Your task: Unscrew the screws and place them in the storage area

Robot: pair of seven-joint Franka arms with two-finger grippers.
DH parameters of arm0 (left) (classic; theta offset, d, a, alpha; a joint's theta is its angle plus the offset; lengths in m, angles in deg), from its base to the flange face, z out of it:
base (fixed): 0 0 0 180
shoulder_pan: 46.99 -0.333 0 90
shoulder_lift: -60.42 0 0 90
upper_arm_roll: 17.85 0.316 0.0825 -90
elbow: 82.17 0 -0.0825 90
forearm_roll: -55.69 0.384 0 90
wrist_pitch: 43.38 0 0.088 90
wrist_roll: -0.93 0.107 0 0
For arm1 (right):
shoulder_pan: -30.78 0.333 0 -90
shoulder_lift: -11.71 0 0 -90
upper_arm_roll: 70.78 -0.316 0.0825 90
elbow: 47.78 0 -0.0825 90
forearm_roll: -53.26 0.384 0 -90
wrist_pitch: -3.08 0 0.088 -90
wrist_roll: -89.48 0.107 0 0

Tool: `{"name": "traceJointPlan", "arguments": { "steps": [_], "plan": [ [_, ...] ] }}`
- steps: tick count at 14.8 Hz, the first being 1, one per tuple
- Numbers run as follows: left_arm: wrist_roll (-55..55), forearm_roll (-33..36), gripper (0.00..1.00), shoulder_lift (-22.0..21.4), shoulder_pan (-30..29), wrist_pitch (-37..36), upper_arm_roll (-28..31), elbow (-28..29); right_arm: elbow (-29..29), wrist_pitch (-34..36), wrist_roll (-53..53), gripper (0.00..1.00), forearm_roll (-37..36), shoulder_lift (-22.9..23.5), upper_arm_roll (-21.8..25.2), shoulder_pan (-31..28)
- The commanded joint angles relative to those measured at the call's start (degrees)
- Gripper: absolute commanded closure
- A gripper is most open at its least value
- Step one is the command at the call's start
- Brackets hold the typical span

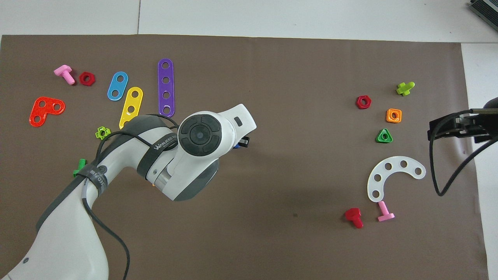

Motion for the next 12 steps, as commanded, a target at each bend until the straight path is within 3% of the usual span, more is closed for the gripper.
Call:
{"name": "traceJointPlan", "arguments": {
  "steps": [1, 7, 9, 12],
  "plan": [
    [-0.55, 0.74, 0.7, -2.19, -2.1, -3.04, 0.51, 1.32, 1.85, -1.0, -1.01, 0.0, 0.0, -1.49, -0.04, -0.02],
    [0.5, 0.57, 0.72, -2.9, -9.05, -2.01, 0.78, 4.3, 1.76, -0.82, -1.1, 0.0, 0.0, -1.49, -0.13, 0.24],
    [0.59, 0.13, 0.72, -3.86, -9.76, 2.98, 2.52, 7.89, 2.55, -1.43, -1.18, 0.0, 1.48, -1.67, -0.22, 1.37],
    [1.73, -0.93, 0.71, -5.44, -9.67, 9.58, 6.13, 13.87, 5.01, -9.05, 0.74, 0.0, 2.99, -1.93, -0.22, 5.93]
  ]
}}
